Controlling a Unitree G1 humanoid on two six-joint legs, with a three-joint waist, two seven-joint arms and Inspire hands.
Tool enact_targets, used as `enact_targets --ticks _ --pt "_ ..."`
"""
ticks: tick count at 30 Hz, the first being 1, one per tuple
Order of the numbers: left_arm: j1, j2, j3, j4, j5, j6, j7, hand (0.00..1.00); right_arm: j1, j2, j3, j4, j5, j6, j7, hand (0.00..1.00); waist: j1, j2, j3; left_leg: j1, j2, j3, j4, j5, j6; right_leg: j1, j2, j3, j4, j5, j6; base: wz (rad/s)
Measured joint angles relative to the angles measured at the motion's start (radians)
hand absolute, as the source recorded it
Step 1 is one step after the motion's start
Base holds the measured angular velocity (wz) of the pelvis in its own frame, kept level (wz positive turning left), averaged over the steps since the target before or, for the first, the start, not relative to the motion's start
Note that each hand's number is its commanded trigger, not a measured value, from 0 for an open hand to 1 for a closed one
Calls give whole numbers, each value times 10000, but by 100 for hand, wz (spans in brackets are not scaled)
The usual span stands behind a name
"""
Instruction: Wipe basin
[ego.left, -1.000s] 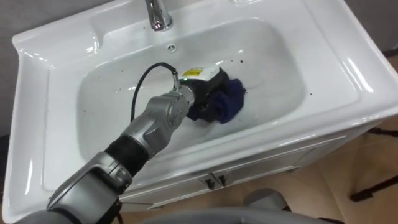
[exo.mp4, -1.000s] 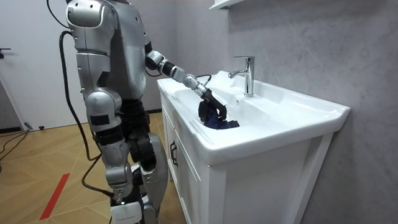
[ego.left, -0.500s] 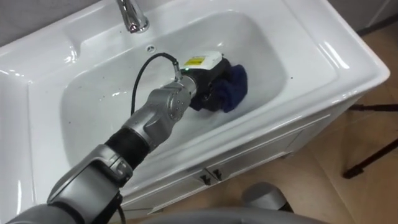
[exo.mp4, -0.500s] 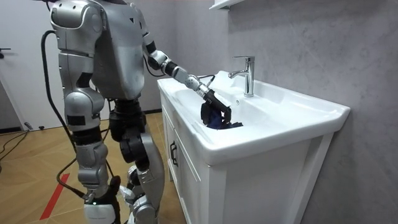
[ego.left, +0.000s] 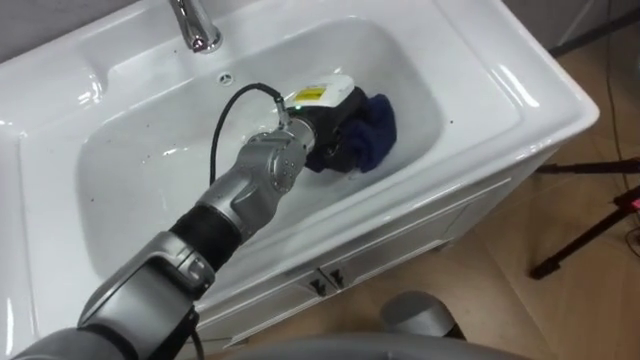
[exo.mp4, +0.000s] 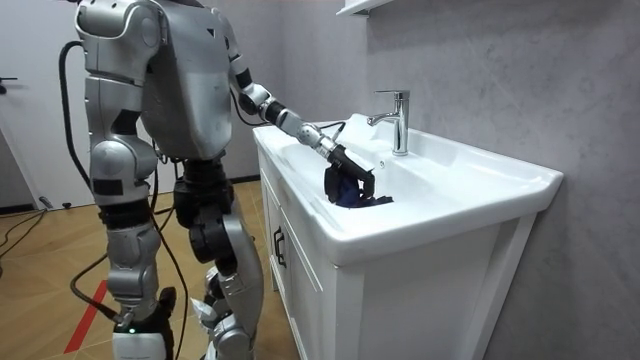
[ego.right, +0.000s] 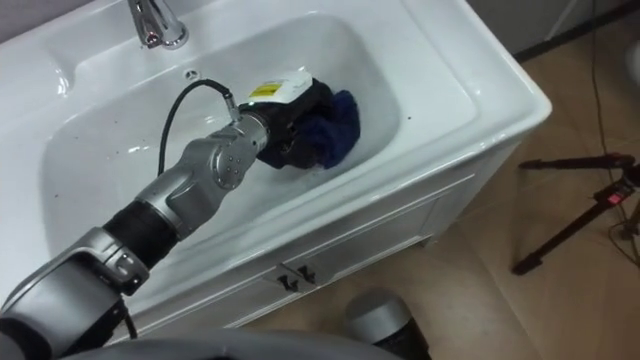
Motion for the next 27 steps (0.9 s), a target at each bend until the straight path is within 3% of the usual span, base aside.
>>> enact_targets --ticks 5,8,11,13,14,15,19,23,24,27 --pt "-26 72 400 852 165 -237 330 100 165 9 -178 -408 60 202 -15 0 156 -177 -48 -2 74 237 188 -19 -27 -69 104 366 21 56 2 -23" --pt "-184 72 1225 1975 164 -595 639 100 99 61 -351 -602 347 256 -50 0 288 -280 -122 -309 237 308 564 -77 -75 -396 155 381 235 125 -57 -22" --pt "-814 221 1992 3238 131 -812 967 100 -84 75 -412 -658 861 218 -141 0 543 -323 -128 -928 384 491 1074 -260 -65 -1236 319 560 944 74 -104 -20" --pt "-1827 522 2431 4654 157 -1100 1239 100 -449 57 -502 -623 1052 39 -219 0 599 -237 -136 -1772 565 496 1725 -361 3 -2039 398 546 1464 64 -115 -3" --pt "-2063 632 2499 4948 158 -1099 1317 100 -560 49 -504 -616 1117 10 -234 0 588 -221 -118 -1943 598 497 1835 -377 13 -2234 425 563 1583 65 -117 -4" --pt "-2395 886 2508 5410 157 -1091 1437 100 -729 -3 -490 -607 1175 -71 -270 0 579 -210 -50 -2309 685 500 2053 -417 31 -2594 484 568 1767 95 -134 -6" --pt "-3222 1495 2543 6451 156 -1202 1892 100 -1005 -183 -471 -448 1383 -195 -477 0 568 -43 29 -3477 787 367 2743 -444 87 -3753 498 509 2643 58 -161 5" --pt "-3664 1910 2550 6912 205 -1271 2046 100 -1139 -225 -143 -408 1682 -208 -466 0 614 24 109 -4201 943 261 3294 -496 69 -4434 561 414 3140 31 -173 6" --pt "-3796 2072 2553 6978 225 -1271 2046 100 -1201 -222 -115 -403 1701 -208 -450 0 619 14 180 -4410 1019 245 3447 -490 73 -4633 578 389 3300 30 -171 6" --pt "-3844 2396 2557 7021 213 -1275 2124 100 -1395 -208 -85 -389 1980 -217 -462 0 672 -47 287 -4704 1018 194 3567 -378 62 -4935 570 315 3555 -14 -228 6"
